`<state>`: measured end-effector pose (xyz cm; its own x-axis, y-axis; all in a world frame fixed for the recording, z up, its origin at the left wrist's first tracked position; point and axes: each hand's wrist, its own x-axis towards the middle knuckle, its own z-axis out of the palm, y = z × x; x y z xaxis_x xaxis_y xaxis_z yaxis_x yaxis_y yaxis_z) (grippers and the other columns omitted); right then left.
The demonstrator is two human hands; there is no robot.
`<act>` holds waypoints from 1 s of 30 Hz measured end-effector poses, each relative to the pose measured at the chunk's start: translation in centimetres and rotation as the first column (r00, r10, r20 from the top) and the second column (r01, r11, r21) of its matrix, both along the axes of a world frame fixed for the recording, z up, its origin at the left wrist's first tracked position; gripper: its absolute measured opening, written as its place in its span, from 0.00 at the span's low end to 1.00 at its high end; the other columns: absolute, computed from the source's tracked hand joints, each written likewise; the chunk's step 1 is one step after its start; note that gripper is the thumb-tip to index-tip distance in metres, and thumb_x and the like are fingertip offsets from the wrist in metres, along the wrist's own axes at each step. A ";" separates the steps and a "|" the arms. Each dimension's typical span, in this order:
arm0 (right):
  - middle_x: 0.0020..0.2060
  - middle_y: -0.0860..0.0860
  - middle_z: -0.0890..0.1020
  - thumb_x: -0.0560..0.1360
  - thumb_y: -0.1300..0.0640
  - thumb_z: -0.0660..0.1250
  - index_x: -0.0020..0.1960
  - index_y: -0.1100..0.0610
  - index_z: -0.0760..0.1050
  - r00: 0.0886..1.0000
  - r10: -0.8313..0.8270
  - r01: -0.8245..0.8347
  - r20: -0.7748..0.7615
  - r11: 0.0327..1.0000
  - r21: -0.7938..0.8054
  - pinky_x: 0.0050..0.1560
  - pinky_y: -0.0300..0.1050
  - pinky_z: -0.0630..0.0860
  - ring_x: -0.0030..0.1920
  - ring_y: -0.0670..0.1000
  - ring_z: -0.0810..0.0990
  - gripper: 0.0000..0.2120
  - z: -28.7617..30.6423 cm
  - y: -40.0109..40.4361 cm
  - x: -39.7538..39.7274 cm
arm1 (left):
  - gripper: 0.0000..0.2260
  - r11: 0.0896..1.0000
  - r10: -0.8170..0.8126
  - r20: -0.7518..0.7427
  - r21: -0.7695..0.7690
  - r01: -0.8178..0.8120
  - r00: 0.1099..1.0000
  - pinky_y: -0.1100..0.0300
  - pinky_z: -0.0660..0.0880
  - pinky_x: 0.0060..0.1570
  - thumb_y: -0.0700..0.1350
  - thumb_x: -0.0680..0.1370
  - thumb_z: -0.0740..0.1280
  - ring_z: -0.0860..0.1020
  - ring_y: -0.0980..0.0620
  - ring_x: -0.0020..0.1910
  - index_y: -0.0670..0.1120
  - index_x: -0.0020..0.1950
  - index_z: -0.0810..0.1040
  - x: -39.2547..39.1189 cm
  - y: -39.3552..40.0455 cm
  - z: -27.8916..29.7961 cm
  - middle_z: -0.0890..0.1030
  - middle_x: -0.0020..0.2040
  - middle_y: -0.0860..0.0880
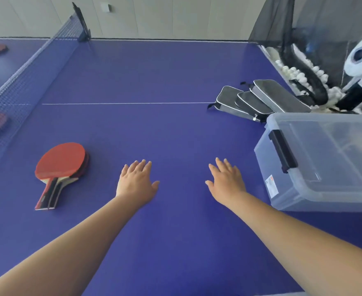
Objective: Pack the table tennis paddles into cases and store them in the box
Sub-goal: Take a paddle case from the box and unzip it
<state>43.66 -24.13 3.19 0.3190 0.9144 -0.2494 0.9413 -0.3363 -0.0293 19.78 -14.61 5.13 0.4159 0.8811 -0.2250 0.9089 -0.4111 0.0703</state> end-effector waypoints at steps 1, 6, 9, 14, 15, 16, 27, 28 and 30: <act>0.79 0.53 0.50 0.82 0.44 0.54 0.79 0.53 0.52 1.000 0.005 -0.005 0.005 1.000 -0.001 0.76 0.57 0.51 0.78 0.58 0.47 0.29 0.3 -0.6 1.1 | 0.32 1.000 -0.022 -0.001 0.003 0.022 1.000 0.51 0.43 0.77 0.60 0.81 0.55 0.48 0.49 0.79 0.48 0.81 0.50 1.4 -0.5 0.3 0.52 0.80 0.50; 0.79 0.53 0.50 0.82 0.45 0.54 0.79 0.54 0.52 1.000 -0.004 0.005 -0.022 0.999 0.042 0.77 0.56 0.49 0.79 0.57 0.46 0.29 2.1 -2.4 5.0 | 0.30 0.988 -0.150 -0.016 0.034 0.150 0.989 0.50 0.43 0.77 0.59 0.82 0.54 0.48 0.49 0.79 0.48 0.80 0.50 7.1 -2.3 2.2 0.52 0.81 0.49; 0.79 0.53 0.53 0.82 0.46 0.55 0.78 0.54 0.55 0.998 -0.021 0.029 -0.058 0.990 0.134 0.77 0.54 0.50 0.78 0.56 0.48 0.28 3.8 -2.1 6.7 | 0.28 0.981 -0.191 0.008 0.050 0.190 0.982 0.50 0.44 0.77 0.57 0.83 0.52 0.49 0.49 0.79 0.48 0.80 0.50 9.8 -2.0 3.1 0.53 0.80 0.49; 0.77 0.53 0.59 0.81 0.48 0.59 0.77 0.55 0.60 0.995 -0.059 0.079 -0.078 0.954 0.289 0.75 0.52 0.55 0.78 0.55 0.53 0.26 7.4 -0.9 10.4 | 0.26 0.976 -0.219 0.124 0.028 0.217 0.968 0.51 0.45 0.77 0.55 0.84 0.50 0.51 0.50 0.79 0.49 0.80 0.52 14.2 -0.4 4.7 0.54 0.80 0.50; 0.77 0.53 0.60 0.81 0.48 0.59 0.76 0.56 0.61 0.995 -0.070 0.091 -0.077 0.946 0.311 0.75 0.52 0.55 0.77 0.55 0.55 0.26 8.0 -0.7 11.4 | 0.25 0.973 -0.230 0.147 0.041 0.227 0.962 0.51 0.46 0.77 0.55 0.84 0.50 0.52 0.50 0.79 0.50 0.80 0.53 15.2 -0.2 4.9 0.55 0.80 0.50; 0.76 0.54 0.61 0.81 0.49 0.59 0.76 0.56 0.62 0.994 -0.078 0.098 -0.073 0.937 0.335 0.74 0.51 0.56 0.77 0.55 0.56 0.26 8.6 -0.5 12.5 | 0.25 0.970 -0.243 0.168 0.061 0.236 0.955 0.52 0.47 0.77 0.55 0.84 0.50 0.53 0.50 0.79 0.50 0.80 0.54 16.2 -0.1 5.2 0.56 0.80 0.50; 0.74 0.58 0.66 0.80 0.52 0.61 0.73 0.59 0.67 0.968 -0.202 0.249 -0.149 0.850 0.463 0.72 0.52 0.60 0.74 0.58 0.62 0.23 11.2 0.7 29.7 | 0.23 0.963 -0.270 0.344 0.111 0.247 0.899 0.52 0.54 0.75 0.55 0.83 0.54 0.62 0.48 0.75 0.50 0.77 0.63 31.3 -0.7 7.3 0.65 0.76 0.50; 0.74 0.57 0.65 0.81 0.52 0.61 0.73 0.59 0.66 0.965 -0.204 0.257 -0.164 0.853 0.454 0.71 0.52 0.61 0.74 0.57 0.63 0.23 10.9 0.9 31.5 | 0.23 0.968 -0.252 0.353 0.102 0.231 0.901 0.52 0.56 0.74 0.55 0.83 0.54 0.62 0.47 0.74 0.50 0.77 0.63 32.9 -0.7 7.3 0.67 0.75 0.50; 0.74 0.56 0.65 0.80 0.52 0.60 0.74 0.58 0.66 0.966 -0.187 0.248 -0.178 0.868 0.430 0.71 0.51 0.61 0.74 0.56 0.62 0.23 10.3 1.8 34.9 | 0.22 0.979 -0.204 0.370 0.066 0.193 0.906 0.52 0.57 0.72 0.55 0.83 0.55 0.63 0.47 0.73 0.51 0.76 0.64 36.4 -0.8 6.9 0.68 0.74 0.51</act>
